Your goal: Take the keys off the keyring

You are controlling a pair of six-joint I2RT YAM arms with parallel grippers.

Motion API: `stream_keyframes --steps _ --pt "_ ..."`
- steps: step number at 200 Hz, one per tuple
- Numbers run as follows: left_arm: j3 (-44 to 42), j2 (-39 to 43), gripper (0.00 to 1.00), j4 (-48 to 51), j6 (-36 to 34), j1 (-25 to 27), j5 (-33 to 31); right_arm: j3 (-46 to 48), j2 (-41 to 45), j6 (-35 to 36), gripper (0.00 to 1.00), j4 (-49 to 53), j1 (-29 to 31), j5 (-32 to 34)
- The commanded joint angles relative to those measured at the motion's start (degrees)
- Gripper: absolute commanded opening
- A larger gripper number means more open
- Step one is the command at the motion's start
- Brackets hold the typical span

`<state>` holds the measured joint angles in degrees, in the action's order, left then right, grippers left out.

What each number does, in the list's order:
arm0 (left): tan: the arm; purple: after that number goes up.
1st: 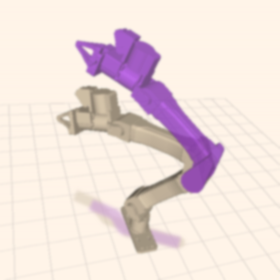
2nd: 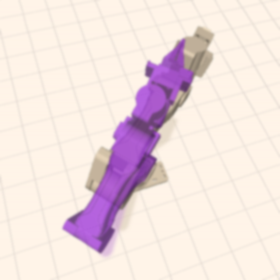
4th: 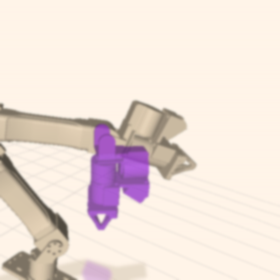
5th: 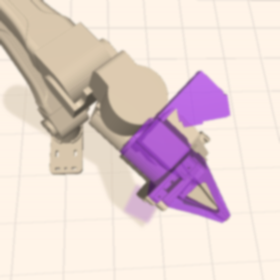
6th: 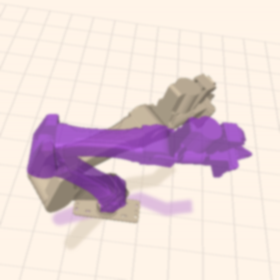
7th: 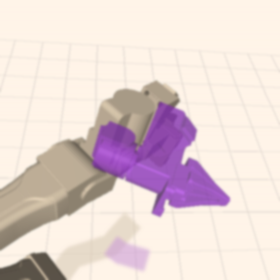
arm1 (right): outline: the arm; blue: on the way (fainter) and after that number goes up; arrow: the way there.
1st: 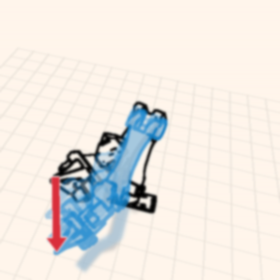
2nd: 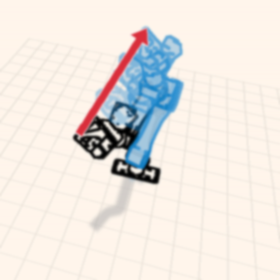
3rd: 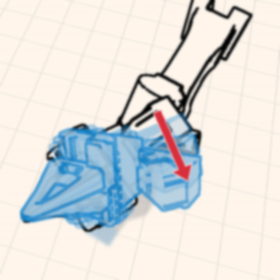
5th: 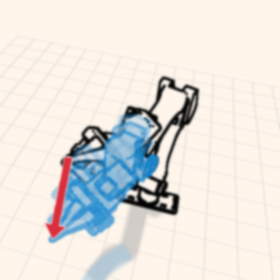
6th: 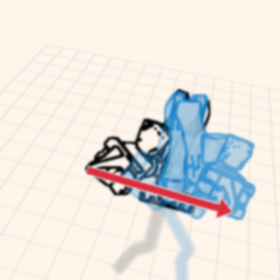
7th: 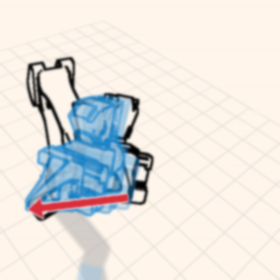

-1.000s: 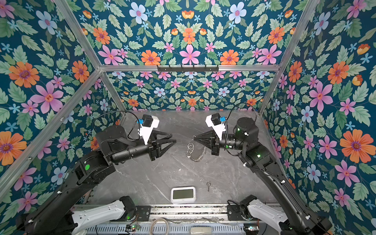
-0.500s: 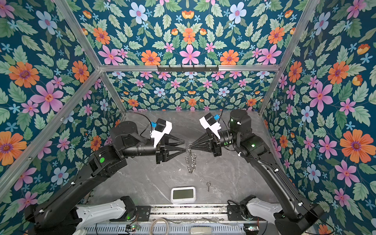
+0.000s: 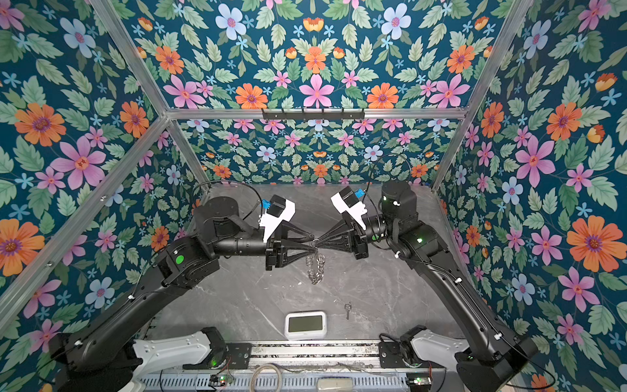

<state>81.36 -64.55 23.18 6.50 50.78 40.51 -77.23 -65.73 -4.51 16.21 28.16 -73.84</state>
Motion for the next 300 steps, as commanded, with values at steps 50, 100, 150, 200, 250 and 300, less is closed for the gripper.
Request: stream_keyframes --steps 50,100,150,200,250,300 --pt "-10.66 5.49 0.48 -8.15 4.48 -0.03 -4.26 4.35 3.42 -6.77 0.0 -11.54 0.07 6.12" --pt "-12.63 4.89 0.49 -13.08 4.56 0.0 -2.79 5.81 3.52 -10.06 0.0 -16.08 0.06 5.42" --pt "-10.31 5.18 0.46 -8.94 1.94 -0.07 -3.81 5.54 3.18 -8.3 0.0 -13.44 0.06 2.75" --pt "-5.62 5.56 0.47 -4.61 -0.09 -0.04 -1.74 3.81 0.87 -4.32 0.0 -7.2 0.12 -3.93" --pt "-1.55 1.68 0.37 -1.18 0.09 0.01 1.19 0.9 -2.44 -0.8 0.0 -1.95 0.06 -8.26" --pt "2.24 -1.07 0.15 3.63 0.16 0.0 2.89 -2.74 -6.17 5.21 0.0 6.02 0.12 -10.18"
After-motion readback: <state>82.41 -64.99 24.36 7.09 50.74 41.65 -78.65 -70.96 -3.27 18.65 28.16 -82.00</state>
